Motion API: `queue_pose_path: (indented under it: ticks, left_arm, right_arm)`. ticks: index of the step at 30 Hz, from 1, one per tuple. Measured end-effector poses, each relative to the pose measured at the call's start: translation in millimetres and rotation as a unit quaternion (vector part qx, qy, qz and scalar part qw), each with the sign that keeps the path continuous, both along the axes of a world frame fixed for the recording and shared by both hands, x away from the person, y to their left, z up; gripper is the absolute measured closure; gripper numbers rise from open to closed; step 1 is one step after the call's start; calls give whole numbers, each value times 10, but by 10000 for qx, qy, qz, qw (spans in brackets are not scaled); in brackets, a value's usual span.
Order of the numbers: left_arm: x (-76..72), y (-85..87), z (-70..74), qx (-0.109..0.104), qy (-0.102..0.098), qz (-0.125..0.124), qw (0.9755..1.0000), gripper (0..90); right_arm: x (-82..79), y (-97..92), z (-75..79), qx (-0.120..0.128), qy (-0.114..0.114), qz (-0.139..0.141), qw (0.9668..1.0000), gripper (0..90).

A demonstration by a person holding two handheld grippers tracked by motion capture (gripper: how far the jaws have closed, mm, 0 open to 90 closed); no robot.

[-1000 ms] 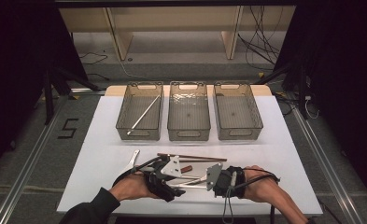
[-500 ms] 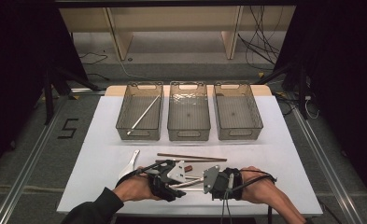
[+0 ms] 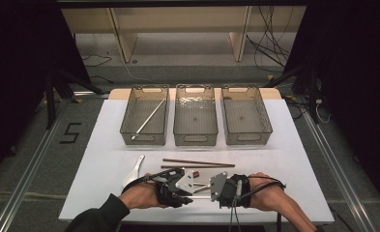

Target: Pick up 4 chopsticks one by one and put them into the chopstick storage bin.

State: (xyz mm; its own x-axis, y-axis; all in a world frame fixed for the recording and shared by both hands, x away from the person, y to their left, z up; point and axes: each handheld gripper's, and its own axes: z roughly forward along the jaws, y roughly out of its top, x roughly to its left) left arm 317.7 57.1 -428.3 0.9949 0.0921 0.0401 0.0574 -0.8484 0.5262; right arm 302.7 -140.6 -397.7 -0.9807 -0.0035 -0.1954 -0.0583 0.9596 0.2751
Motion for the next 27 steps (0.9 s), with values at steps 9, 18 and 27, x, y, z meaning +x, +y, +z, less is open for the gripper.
queue_pose_path:
  ticks: [9,18,27]
  left_arm:
    - [-8,23,0,-70,-56,-123,9999,826]
    - [142,207,15,-163,-190,402,9989,829]
    - [321,449,80,-371,-268,1290,9906,829]
  right_arm:
    - [14,-16,2,42,11,3,10000,847]
    - [129,-204,183,788,-190,-1069,9910,531]
    - [226,-407,224,2099,-655,-1969,9554,409]
